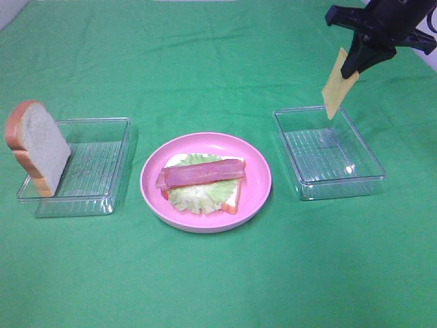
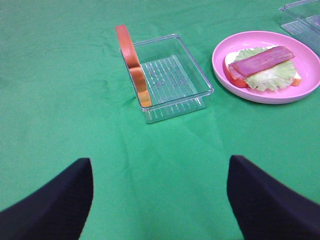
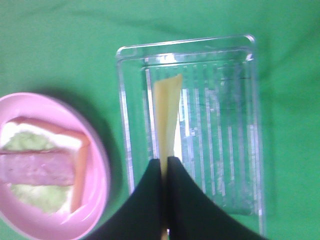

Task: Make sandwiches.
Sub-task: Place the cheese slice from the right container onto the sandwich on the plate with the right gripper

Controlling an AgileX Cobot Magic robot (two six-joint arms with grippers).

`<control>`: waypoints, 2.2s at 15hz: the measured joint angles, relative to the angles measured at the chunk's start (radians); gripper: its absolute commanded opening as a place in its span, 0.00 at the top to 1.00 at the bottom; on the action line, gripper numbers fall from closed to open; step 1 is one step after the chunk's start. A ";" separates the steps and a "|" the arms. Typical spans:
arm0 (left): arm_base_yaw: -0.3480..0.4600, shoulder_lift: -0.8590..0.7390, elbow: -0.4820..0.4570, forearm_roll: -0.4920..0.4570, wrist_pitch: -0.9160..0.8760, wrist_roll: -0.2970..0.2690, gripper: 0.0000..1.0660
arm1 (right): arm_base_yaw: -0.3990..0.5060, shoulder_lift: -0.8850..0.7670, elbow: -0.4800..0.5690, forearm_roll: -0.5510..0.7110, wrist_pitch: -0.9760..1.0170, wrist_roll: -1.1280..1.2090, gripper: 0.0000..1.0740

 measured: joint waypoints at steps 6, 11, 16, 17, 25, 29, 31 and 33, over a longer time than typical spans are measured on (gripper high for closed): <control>0.000 0.000 0.000 0.000 0.000 0.000 0.33 | 0.264 -0.082 0.093 0.166 -0.023 -0.037 1.00; 0.000 0.000 0.000 0.000 0.000 0.000 0.33 | 0.461 -0.082 0.267 0.287 -0.225 -0.044 1.00; 0.000 0.000 0.000 0.000 0.000 0.000 0.33 | 0.521 0.003 0.325 0.364 -0.428 -0.044 1.00; 0.000 0.000 0.000 0.000 0.000 0.000 0.33 | 0.516 0.025 0.325 0.354 -0.445 -0.044 1.00; 0.000 0.000 0.000 0.000 0.000 0.000 0.33 | 0.475 0.073 0.325 0.272 -0.449 -0.020 1.00; 0.000 0.000 0.000 0.000 0.000 0.000 0.33 | 0.475 0.073 0.325 0.126 -0.460 0.086 0.72; 0.000 0.000 0.000 0.000 0.000 0.000 0.33 | 0.475 0.073 0.325 0.114 -0.460 0.097 0.39; 0.000 0.000 0.000 0.000 0.000 0.000 0.33 | 0.475 0.070 0.325 0.096 -0.458 0.097 0.29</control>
